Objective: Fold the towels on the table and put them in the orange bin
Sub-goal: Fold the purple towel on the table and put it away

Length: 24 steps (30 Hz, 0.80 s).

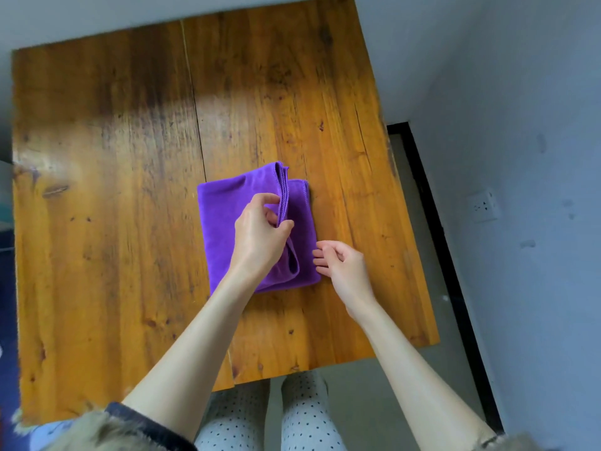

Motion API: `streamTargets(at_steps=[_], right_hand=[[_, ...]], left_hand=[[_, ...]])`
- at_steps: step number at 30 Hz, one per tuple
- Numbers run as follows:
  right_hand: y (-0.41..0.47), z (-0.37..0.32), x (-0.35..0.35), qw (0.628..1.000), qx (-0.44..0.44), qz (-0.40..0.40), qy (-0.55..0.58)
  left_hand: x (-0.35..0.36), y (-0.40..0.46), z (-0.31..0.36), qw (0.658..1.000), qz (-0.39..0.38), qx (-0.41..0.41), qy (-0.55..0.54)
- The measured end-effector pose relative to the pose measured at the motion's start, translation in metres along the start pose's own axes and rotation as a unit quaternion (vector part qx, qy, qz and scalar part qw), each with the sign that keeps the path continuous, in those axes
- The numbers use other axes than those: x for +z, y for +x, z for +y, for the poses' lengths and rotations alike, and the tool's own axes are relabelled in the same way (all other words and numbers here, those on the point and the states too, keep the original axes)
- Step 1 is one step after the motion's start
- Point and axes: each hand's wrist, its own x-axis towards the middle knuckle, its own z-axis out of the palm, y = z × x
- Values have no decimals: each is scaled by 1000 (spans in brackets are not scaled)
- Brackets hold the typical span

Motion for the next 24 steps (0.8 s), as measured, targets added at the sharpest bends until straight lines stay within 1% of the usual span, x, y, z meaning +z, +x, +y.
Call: streamTargets(at_steps=[3,7,8,10,12,14,16,17,18,21,24], right_hand=[[2,1,-2,1000,11,-17,20],[6,0,-3,998,35,-31,42],[7,-1,-3,997,40,-34,51],[8,-3,-1,996,47,-42,61],[10,-4,2,997,51,-42,48],[14,-7,6,998,53,-29,13],[20,-15,12,999,33,-11,-28],[23,-20,16,998,13,-4,-56],[26,-25,20,996,-7,2,-86],[36,-37,32,988,-48,6,-149],[41,-37,34,985,-74,-3,-157]], left_hand=[[14,-2,-2,1000,-8,6,17],[31,-5,-8,998,-53,-13,37],[33,-6,-9,997,-68,-15,30],[31,-9,-11,997,-81,13,-4],[22,-15,-17,996,-47,61,-44],[6,-22,-31,993,23,105,-45],[-11,-24,-51,985,87,144,25],[-18,-24,-61,980,102,157,74],[-24,-24,-71,973,100,166,121],[-28,-20,-90,957,42,183,221],[-24,-16,-96,943,4,194,270]])
